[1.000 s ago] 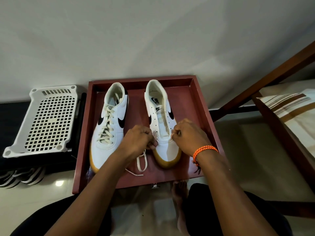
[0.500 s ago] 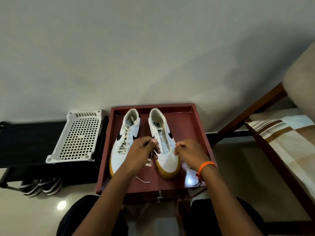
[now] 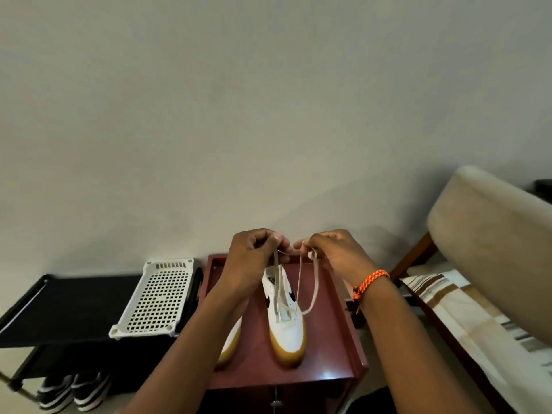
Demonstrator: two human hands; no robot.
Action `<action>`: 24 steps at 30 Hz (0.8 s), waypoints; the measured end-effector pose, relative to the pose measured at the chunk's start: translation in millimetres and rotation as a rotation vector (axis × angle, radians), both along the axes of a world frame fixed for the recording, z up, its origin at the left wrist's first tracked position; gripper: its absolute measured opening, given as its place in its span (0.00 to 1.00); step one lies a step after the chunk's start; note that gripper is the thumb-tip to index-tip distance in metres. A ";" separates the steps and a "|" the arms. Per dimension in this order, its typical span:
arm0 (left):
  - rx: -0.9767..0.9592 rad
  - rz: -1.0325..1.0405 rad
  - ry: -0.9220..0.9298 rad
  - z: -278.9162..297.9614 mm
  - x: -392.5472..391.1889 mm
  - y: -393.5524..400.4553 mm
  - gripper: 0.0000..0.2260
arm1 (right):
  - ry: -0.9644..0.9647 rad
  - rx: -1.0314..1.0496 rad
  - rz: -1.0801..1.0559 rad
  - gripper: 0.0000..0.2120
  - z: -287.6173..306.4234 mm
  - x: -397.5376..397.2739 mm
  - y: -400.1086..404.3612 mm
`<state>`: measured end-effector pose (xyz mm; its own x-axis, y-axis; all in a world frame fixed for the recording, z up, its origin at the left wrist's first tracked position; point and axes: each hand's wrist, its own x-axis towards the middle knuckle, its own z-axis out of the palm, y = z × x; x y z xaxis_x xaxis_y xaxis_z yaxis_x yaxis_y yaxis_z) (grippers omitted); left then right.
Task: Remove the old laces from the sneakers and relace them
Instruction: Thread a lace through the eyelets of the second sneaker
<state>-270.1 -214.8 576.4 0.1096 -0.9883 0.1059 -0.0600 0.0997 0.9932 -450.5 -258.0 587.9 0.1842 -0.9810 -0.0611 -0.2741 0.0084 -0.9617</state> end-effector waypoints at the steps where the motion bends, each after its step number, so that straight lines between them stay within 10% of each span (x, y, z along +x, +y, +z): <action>1: -0.014 0.009 0.010 12.7 -0.9 3.2 0.13 | -0.029 -0.011 -0.003 0.16 14.2 1.0 3.2; 24: -0.429 0.200 0.054 193.2 -8.1 17.3 0.13 | -0.507 -0.494 -0.105 0.13 177.9 43.5 35.1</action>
